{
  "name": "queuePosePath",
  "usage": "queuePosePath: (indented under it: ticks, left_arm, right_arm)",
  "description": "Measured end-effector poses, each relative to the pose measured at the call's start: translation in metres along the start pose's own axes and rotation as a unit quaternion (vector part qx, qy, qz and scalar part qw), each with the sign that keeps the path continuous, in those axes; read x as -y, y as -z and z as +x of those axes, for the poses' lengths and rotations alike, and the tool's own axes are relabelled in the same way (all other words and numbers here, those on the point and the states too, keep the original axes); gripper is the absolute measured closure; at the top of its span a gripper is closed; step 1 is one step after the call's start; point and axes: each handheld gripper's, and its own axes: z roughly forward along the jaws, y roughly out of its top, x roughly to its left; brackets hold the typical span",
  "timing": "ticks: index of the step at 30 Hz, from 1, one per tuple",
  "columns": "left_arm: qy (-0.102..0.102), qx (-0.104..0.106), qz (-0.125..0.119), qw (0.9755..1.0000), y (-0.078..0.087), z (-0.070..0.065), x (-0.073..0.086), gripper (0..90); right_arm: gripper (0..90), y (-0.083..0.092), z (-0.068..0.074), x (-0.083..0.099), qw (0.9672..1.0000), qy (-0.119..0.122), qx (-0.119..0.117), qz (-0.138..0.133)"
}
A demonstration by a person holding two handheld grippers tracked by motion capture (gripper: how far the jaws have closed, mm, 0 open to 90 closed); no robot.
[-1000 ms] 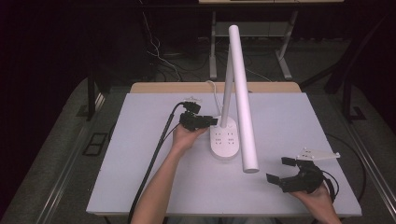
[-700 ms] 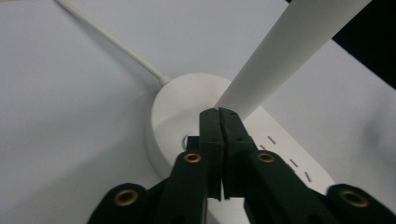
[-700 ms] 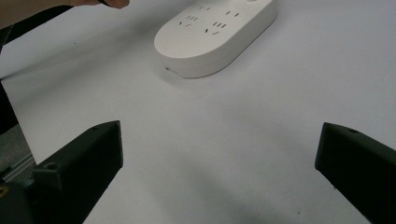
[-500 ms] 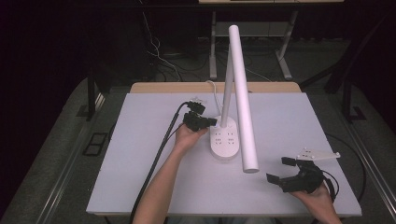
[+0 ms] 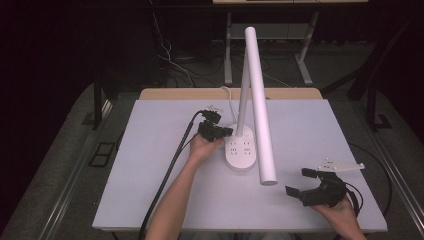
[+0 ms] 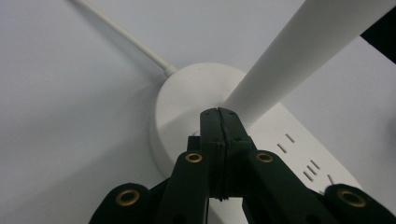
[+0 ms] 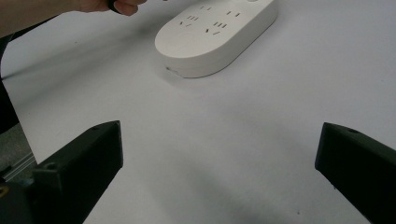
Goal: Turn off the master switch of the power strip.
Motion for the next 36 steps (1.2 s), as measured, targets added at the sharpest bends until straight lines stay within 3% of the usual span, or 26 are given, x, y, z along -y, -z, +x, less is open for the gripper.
queuePosePath:
  ticks: [2, 4, 5, 6, 14, 36]
  left_arm:
    - [-0.007, -0.002, 0.007, 0.9999, -0.0004, 0.0017, 0.0003, 89.4]
    - [-0.002, -0.001, 0.006, 1.0, -0.0015, 0.0024, 0.0009, 89.4]
    - [0.01, -0.004, -0.005, 0.9999, -0.0031, 0.0011, 0.0009, 89.4]
    - [-0.005, -0.006, 0.009, 0.9999, -0.0008, 0.0036, 0.0004, 89.4]
    - [0.027, -0.006, -0.006, 0.9996, -0.0029, 0.0075, -0.0004, 89.7]
    - [0.024, 0.006, -0.005, 0.9997, -0.0021, 0.0083, -0.0005, 89.8]
  right_arm:
    - [0.2, 0.0, 0.0, 0.0, 1.0, 0.0, 0.0, 0.0]
    - [0.2, 0.0, -0.0001, 0.0, 1.0, 0.0, 0.0, 0.0]
    - [0.2, 0.0, -0.0001, 0.0, 1.0, 0.0, 0.0, 0.0]
    - [0.2, 0.0001, -0.0002, 0.0, 1.0, 0.0, 0.0, 0.0]
    - [0.2, 0.0013, -0.0002, -0.0002, 1.0, 0.0, -0.001, 0.0]
    - [0.2, 0.002, -0.0013, -0.0002, 1.0, 0.0, 0.002, -0.001]
